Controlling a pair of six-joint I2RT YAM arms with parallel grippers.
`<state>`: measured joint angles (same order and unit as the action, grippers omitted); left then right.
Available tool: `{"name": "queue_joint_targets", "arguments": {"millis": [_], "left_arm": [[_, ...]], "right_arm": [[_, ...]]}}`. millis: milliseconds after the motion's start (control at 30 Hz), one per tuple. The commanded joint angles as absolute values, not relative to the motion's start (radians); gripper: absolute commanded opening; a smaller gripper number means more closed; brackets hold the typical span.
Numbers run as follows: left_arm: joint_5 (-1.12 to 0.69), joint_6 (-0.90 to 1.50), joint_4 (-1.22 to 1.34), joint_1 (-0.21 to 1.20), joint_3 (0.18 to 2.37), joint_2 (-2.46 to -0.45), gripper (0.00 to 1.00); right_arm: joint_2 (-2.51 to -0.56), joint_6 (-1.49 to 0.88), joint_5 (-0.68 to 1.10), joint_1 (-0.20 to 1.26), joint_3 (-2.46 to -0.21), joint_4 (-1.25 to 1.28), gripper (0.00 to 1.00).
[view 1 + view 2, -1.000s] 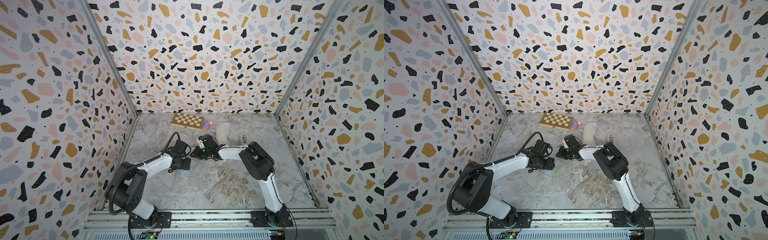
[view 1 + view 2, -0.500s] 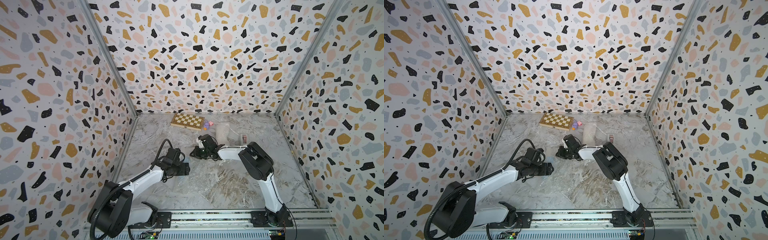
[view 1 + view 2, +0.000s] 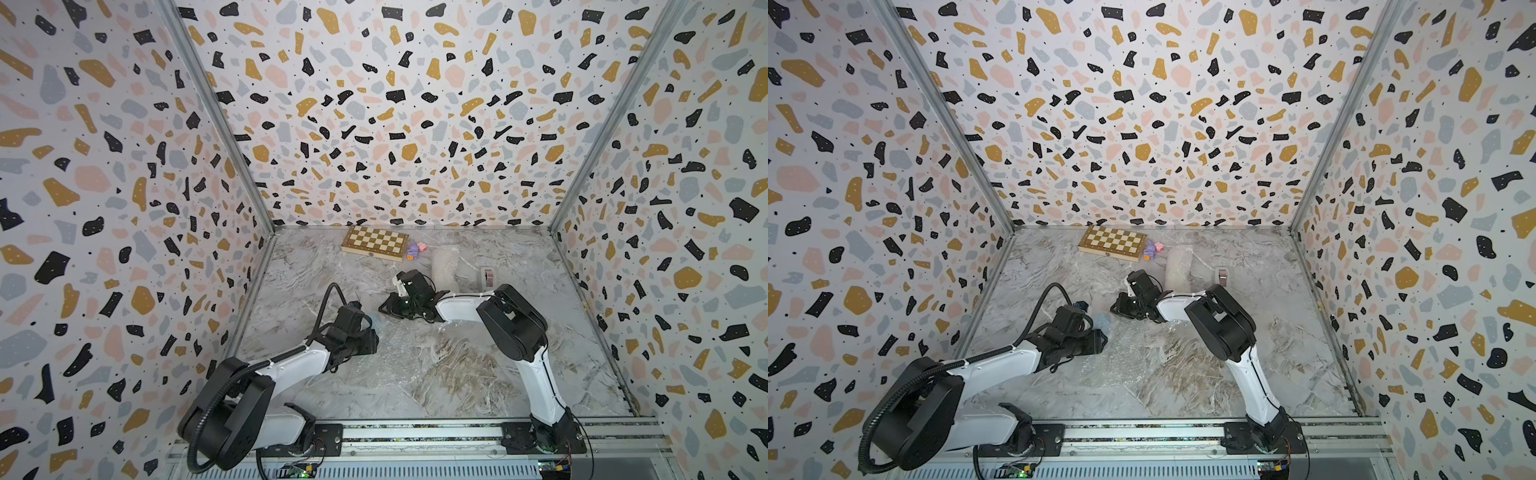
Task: Wrap vases in bubble wrap
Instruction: Wrap the vase in bubble wrap.
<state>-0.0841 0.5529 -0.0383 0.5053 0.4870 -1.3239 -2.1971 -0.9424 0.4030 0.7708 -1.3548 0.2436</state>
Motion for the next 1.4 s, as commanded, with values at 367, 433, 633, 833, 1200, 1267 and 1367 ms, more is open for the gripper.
{"name": "queue_joint_targets", "arguments": {"millis": [367,433,633,833,1200,1267,1367], "left_arm": [[0.219,0.467,-0.418,0.649,0.779,-1.522,0.43],[0.265,0.444,-0.463,0.679,0.826,-1.546,0.43],[0.411,0.389,-0.569,0.755,0.961,-1.654,0.45],[0.439,0.399,-0.551,0.808,0.982,-1.719,0.47],[0.384,0.392,-0.497,0.833,0.986,-1.735,0.55],[0.369,0.392,-0.496,0.833,0.991,-1.726,0.56],[0.337,0.382,-0.49,0.831,0.994,-1.703,0.6]], "right_arm": [[-1.83,-0.864,0.392,0.661,-1.075,0.16,0.46],[-1.793,-0.853,0.427,0.639,-1.05,0.144,0.5],[-1.726,-0.846,0.473,0.603,-1.0,0.115,0.49],[-1.827,-0.949,0.625,0.604,-1.005,0.252,0.42],[-2.043,-0.996,0.64,0.642,-1.155,0.282,0.27],[-2.063,-1.007,0.614,0.644,-1.17,0.273,0.24],[-2.072,-0.988,0.555,0.652,-1.197,0.225,0.23]]}}
